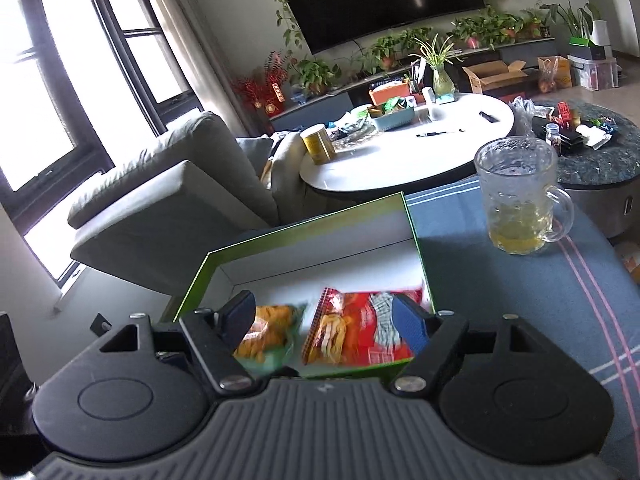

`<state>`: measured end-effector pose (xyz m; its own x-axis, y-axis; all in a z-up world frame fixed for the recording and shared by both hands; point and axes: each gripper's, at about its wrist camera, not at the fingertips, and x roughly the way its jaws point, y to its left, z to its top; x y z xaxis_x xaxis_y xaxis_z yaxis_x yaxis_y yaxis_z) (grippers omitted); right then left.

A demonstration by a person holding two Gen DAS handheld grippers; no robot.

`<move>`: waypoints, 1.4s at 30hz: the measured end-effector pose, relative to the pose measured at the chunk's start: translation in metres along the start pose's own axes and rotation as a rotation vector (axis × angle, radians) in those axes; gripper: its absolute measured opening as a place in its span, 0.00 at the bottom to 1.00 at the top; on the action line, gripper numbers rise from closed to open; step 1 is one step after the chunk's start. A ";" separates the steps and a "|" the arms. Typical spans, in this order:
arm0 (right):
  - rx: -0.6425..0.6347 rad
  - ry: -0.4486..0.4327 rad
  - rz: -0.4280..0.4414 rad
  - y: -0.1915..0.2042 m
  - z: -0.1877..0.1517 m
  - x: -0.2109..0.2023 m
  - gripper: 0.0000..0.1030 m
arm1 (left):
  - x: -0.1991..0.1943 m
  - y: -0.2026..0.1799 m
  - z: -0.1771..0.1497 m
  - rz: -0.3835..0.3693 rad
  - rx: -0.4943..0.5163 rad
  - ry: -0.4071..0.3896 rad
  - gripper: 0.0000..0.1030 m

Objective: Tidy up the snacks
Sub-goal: 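Open the right tool to release the crisp bag beside the chip bag, then grasp the red bag with the round cracker print with the right tool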

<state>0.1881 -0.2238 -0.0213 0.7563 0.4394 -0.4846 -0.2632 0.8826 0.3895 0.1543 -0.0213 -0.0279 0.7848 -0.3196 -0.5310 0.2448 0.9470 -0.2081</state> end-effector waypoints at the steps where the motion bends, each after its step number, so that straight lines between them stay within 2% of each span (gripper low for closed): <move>1: 0.003 -0.005 -0.003 -0.002 0.001 -0.003 0.77 | -0.004 0.001 0.000 -0.001 -0.012 -0.007 0.73; 5: 0.021 -0.015 -0.007 -0.011 -0.001 -0.018 0.77 | -0.015 0.007 -0.004 0.006 -0.034 -0.020 0.76; 11: 0.034 0.027 0.042 -0.008 -0.022 -0.031 0.77 | -0.028 0.013 -0.022 0.034 -0.048 0.003 0.76; 17: 0.030 0.089 0.078 0.004 -0.044 -0.029 0.77 | -0.036 0.019 -0.039 0.037 -0.061 0.026 0.76; 21: 0.051 0.160 0.114 0.010 -0.060 -0.021 0.77 | -0.037 0.024 -0.053 0.056 -0.055 0.046 0.76; 27: 0.088 0.221 0.107 0.013 -0.074 -0.009 0.77 | -0.040 0.039 -0.067 0.052 -0.081 0.065 0.76; 35: 0.108 0.235 0.057 0.011 -0.078 -0.002 0.77 | -0.035 0.028 -0.078 0.022 0.000 0.096 0.75; 42: 0.126 0.264 0.054 0.011 -0.077 0.010 0.77 | -0.023 0.013 -0.078 -0.019 0.064 0.103 0.75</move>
<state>0.1472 -0.1966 -0.0820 0.5566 0.5285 -0.6410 -0.2100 0.8360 0.5069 0.0950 -0.0046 -0.0819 0.7180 -0.3363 -0.6094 0.2979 0.9398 -0.1676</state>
